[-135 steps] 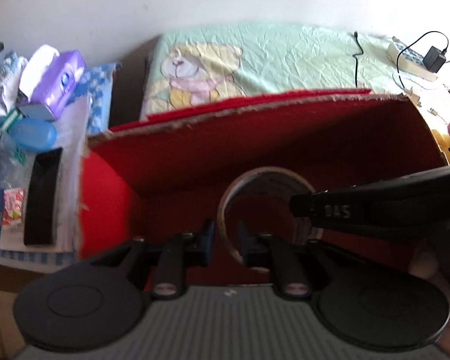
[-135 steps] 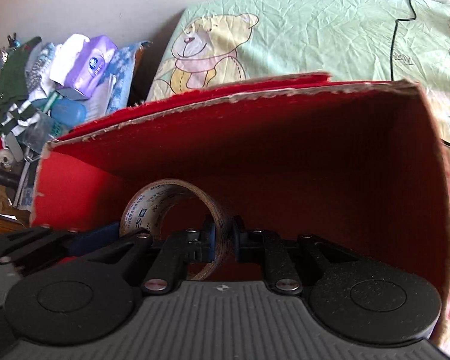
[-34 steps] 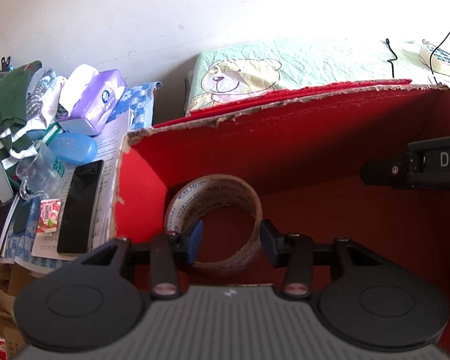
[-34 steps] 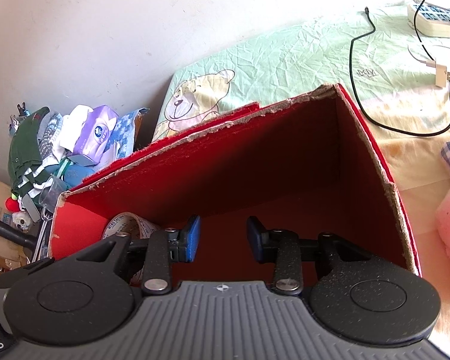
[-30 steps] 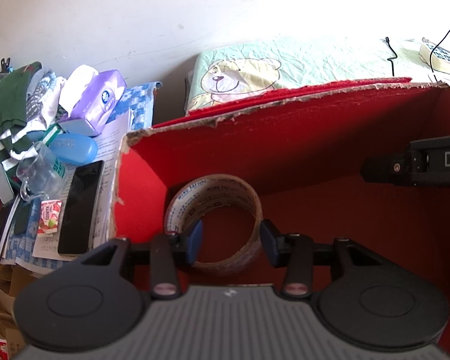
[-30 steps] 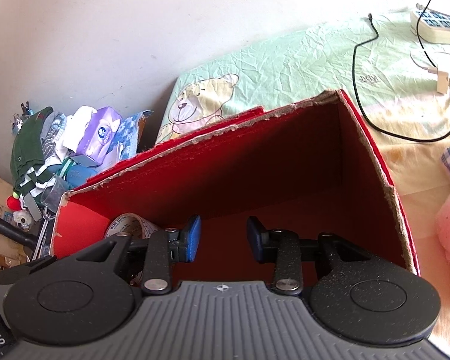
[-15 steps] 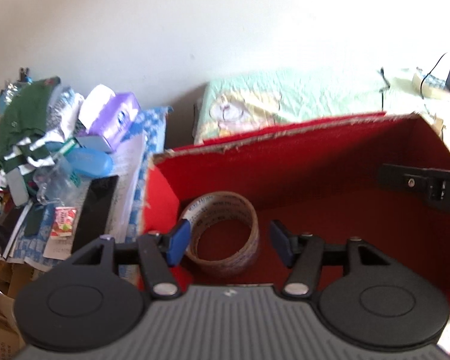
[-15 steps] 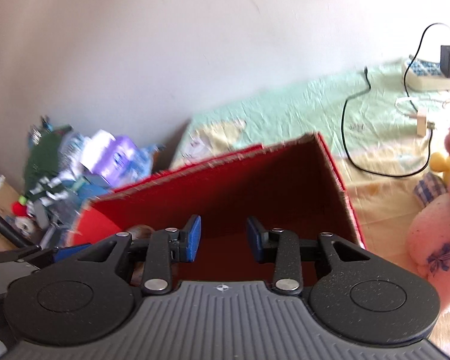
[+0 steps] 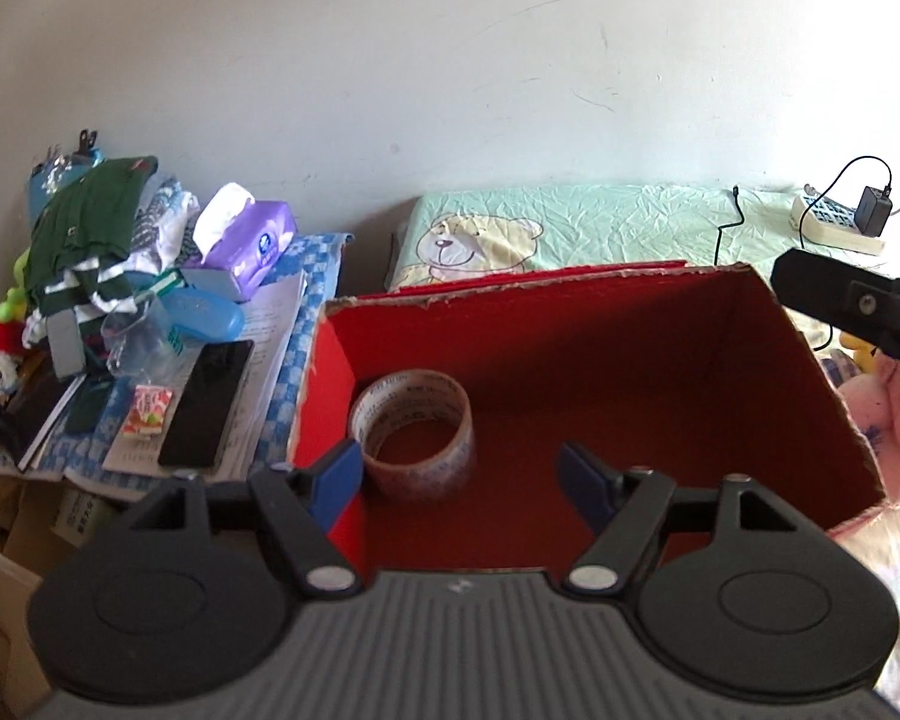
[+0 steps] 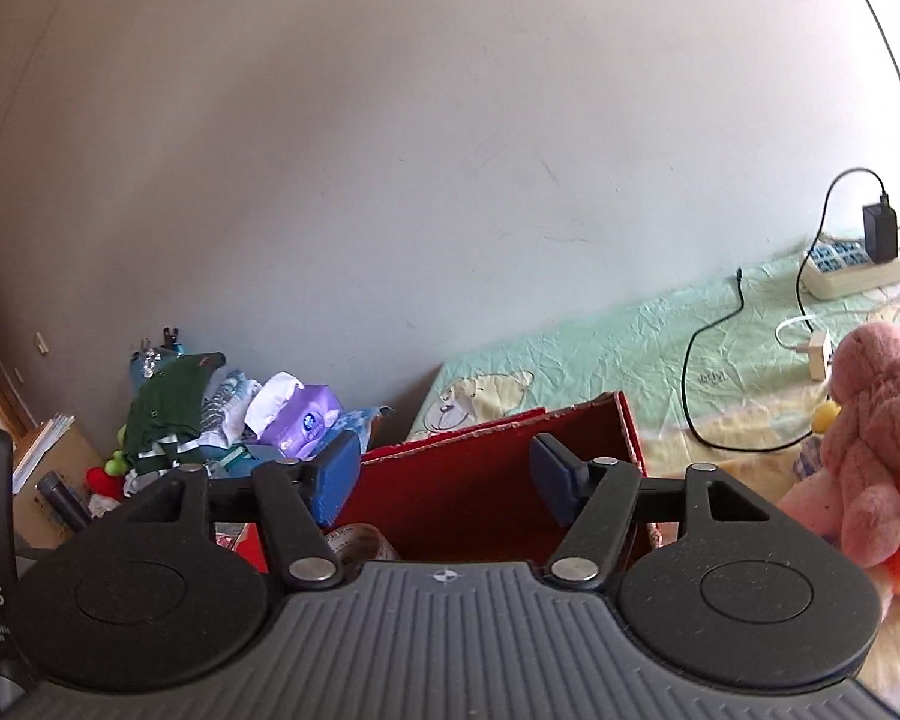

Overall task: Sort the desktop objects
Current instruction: 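Withdraw the right gripper up out of the red box, then move the right gripper to the pine cone and close on it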

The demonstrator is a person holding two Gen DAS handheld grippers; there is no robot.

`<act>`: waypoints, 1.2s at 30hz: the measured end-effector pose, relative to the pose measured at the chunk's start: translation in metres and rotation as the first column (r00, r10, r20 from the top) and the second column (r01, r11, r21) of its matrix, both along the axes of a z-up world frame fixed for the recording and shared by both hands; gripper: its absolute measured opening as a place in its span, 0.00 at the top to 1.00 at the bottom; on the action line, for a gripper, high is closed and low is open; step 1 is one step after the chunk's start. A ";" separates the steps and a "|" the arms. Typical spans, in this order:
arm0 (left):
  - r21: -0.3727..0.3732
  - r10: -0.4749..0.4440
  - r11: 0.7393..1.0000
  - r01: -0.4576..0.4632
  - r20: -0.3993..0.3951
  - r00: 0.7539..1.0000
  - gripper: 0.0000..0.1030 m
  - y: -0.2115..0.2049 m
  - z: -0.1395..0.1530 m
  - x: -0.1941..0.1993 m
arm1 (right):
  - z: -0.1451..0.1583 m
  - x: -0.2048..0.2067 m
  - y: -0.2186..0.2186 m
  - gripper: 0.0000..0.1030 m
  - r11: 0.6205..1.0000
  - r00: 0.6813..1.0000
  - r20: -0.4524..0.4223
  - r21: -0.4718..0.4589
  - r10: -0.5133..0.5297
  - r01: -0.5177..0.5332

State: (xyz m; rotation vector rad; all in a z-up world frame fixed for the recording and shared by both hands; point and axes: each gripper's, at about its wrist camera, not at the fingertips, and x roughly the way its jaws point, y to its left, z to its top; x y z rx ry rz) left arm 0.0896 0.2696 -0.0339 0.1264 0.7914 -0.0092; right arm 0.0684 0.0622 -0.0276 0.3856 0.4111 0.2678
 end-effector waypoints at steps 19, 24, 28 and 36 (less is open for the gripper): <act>-0.034 0.123 0.992 -0.124 -0.030 0.992 0.09 -0.064 -0.001 -0.067 | -0.026 -0.032 -0.073 0.34 0.983 0.966 -0.186 0.045 0.182 -0.177; -0.061 0.165 0.984 -0.169 -0.064 0.984 0.11 -0.067 -0.013 -0.081 | -0.039 -0.042 -0.078 0.34 0.972 0.944 -0.235 0.038 0.233 -0.231; -0.112 0.177 0.976 -0.189 -0.110 0.978 0.15 -0.065 -0.029 -0.096 | -0.052 -0.050 -0.079 0.34 0.963 0.924 -0.276 0.030 0.266 -0.268; -0.202 0.119 0.968 -0.151 -0.161 0.980 0.17 -0.062 -0.053 -0.123 | -0.083 -0.061 -0.086 0.35 0.956 0.879 -0.381 0.060 0.287 -0.286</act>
